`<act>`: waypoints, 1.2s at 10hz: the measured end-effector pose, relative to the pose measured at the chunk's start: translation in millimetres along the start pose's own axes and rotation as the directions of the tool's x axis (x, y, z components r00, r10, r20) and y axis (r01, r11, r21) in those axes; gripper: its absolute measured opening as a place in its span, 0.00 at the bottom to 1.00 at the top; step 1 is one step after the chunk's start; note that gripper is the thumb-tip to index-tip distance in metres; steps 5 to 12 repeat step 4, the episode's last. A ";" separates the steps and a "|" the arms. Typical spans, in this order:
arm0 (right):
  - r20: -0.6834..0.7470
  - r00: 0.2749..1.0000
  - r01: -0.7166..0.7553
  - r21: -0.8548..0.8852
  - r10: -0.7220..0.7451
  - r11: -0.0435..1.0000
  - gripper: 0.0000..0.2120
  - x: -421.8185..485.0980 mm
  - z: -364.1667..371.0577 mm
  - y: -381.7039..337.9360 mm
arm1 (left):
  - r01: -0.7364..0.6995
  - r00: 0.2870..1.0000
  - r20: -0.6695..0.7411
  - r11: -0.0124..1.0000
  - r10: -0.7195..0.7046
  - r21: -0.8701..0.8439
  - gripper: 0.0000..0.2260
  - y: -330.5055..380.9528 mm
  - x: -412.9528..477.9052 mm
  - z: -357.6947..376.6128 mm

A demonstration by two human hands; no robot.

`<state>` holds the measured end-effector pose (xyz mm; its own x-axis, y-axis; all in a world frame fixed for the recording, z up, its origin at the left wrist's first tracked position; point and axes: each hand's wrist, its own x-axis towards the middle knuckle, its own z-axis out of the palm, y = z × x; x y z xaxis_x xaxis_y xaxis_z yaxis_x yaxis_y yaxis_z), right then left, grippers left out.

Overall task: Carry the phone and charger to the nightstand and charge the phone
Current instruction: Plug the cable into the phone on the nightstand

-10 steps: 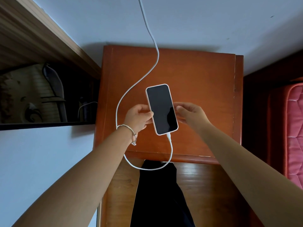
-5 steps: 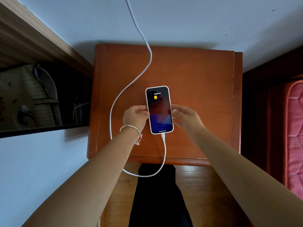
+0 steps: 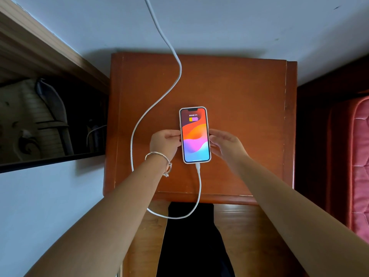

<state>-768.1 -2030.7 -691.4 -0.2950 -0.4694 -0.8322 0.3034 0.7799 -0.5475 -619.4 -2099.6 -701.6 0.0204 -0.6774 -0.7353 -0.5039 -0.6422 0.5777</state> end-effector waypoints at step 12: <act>0.045 0.999 -0.025 -0.109 0.030 0.994 0.11 -5.8 -3.9 -12.2 | 0.051 0.998 0.027 0.998 -0.049 -0.048 0.05 17.0 -8.6 -9.3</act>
